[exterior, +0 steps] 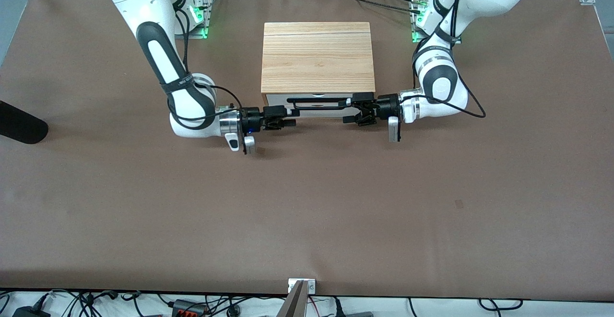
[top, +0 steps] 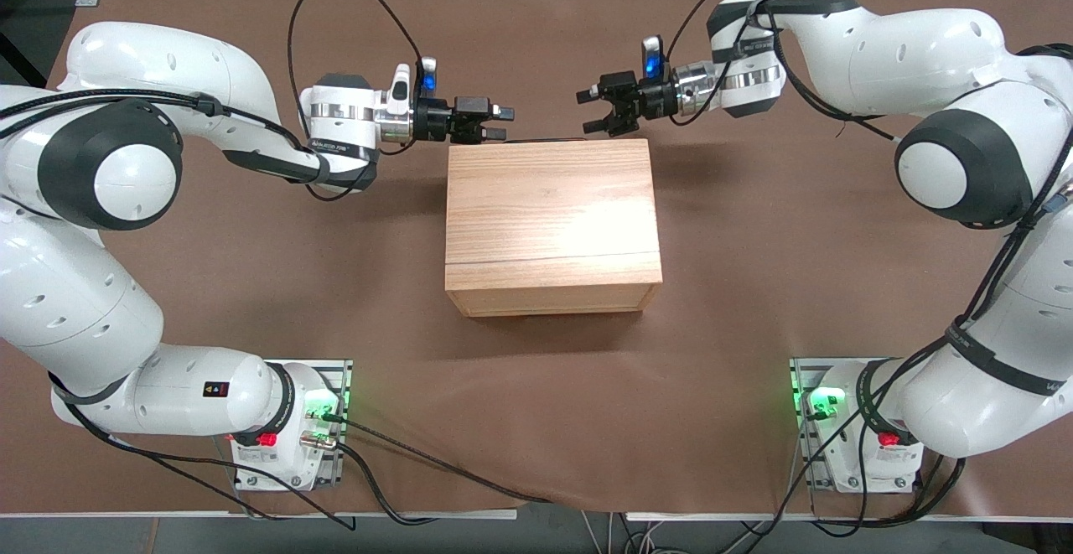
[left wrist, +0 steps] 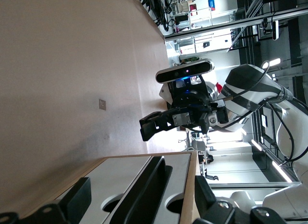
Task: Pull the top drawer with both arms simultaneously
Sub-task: 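Close the left gripper and the right gripper on the black handle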
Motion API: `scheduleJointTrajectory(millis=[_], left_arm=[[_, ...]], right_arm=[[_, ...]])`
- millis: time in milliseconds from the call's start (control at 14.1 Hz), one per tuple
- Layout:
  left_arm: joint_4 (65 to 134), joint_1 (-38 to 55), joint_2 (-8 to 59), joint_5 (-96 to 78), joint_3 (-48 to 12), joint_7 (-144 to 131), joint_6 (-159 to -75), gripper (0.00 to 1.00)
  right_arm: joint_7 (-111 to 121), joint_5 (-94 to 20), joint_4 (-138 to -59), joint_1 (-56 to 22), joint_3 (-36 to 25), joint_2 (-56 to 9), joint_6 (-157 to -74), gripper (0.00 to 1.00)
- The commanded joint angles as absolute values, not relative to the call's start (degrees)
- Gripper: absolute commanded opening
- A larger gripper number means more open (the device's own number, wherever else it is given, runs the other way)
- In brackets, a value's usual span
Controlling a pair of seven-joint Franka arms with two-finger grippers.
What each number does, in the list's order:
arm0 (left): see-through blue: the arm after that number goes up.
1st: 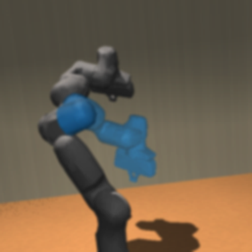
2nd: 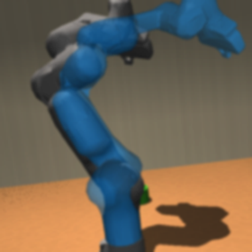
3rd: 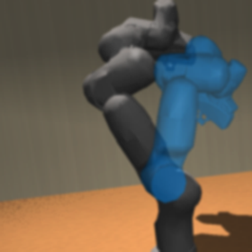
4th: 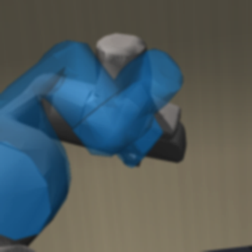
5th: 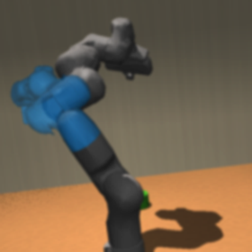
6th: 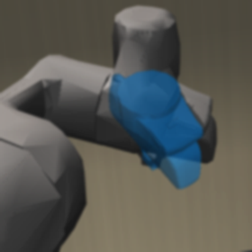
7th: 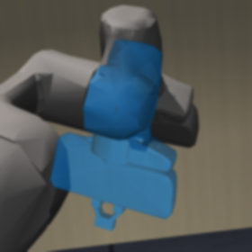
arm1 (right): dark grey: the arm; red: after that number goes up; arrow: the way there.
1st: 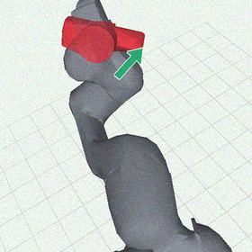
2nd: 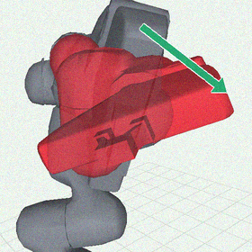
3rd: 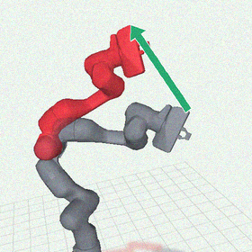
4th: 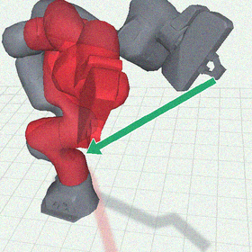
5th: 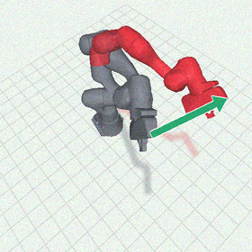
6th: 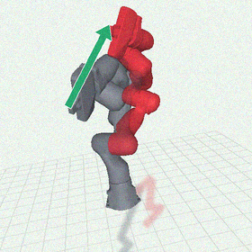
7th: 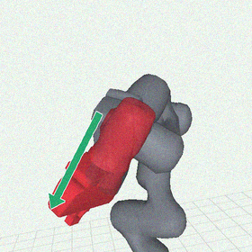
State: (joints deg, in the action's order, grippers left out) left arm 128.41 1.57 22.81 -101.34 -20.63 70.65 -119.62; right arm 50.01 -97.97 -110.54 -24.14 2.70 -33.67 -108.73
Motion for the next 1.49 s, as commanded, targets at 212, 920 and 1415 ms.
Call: scheduleJointTrajectory(millis=[212, 920, 1415], left_arm=[[129.29, 0.0, 25.83, -103.01, -21.01, 79.18, -115.14, 0.87], [129.29, -0.26, 27.6, -103.01, -20.92, 81.91, -114.96, 0.23], [129.29, -0.18, 27.86, -102.92, -20.92, 85.42, -114.79, 0.01]], right_arm=[[59.22, -99.75, -112.85, -22.15, 2.29, -36.46, -97.39, 1.0], [61.34, -101.6, -112.24, -24.08, 2.29, -37.44, -97.03, 1.0], [61.44, -101.69, -111.54, -23.99, 2.29, -38.58, -97.38, 0.48]])
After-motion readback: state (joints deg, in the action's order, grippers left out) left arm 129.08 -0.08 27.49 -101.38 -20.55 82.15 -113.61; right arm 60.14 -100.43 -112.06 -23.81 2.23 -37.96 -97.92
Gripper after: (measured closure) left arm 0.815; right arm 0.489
